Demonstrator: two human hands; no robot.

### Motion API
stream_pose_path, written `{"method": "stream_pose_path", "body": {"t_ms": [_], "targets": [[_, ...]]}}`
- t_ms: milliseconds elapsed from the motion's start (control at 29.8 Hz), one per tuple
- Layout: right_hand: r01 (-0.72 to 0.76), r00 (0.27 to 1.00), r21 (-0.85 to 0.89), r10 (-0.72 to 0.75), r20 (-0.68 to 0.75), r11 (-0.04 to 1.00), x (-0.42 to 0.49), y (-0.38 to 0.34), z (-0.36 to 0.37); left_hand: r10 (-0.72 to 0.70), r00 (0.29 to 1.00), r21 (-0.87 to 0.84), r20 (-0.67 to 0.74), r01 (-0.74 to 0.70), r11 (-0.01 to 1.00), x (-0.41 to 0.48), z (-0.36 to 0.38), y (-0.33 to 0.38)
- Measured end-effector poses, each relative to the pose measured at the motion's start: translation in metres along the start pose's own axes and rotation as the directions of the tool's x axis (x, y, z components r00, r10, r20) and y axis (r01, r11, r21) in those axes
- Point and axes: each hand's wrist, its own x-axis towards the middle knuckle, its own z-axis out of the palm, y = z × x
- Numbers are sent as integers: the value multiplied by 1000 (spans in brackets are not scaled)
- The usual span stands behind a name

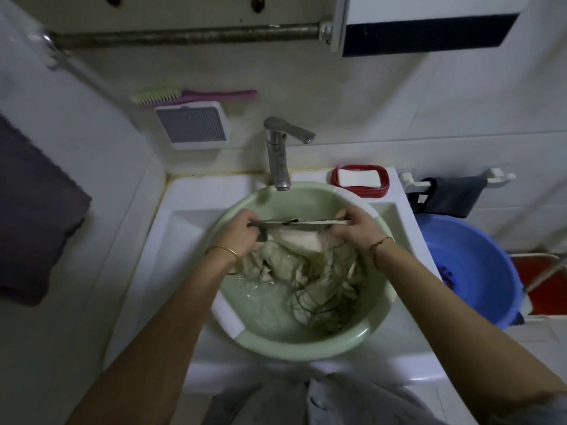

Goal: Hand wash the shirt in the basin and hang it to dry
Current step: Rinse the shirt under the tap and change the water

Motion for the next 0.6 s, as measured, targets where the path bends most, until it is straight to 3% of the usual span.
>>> {"method": "stream_pose_path", "body": {"t_ms": [101,268,336,403,470,537,604], "targets": [[73,983,-174,-101,-155,982,0,-6,-2,32,999,-85,-7,-32,996,-12,-17,13],[151,941,-170,-194,-278,974,-7,-27,-16,255,966,233,-49,-238,943,-21,-36,20],[153,950,-122,-180,-255,981,-7,-38,-24,311,948,334,-69,-272,903,-20,-40,24],[97,970,50,-83,-227,994,-12,-52,-29,341,936,371,-93,-285,884,-21,-42,29],[15,984,310,41,-171,951,-21,-67,-29,330,940,240,-86,-301,923,-28,-43,41],[-94,991,561,133,-28,822,-33,-75,-24,296,953,-4,-66,-297,955,-37,-43,59],[-155,985,604,73,159,782,-44,-83,-11,252,965,-221,-76,-262,939,-45,-44,79]]}}
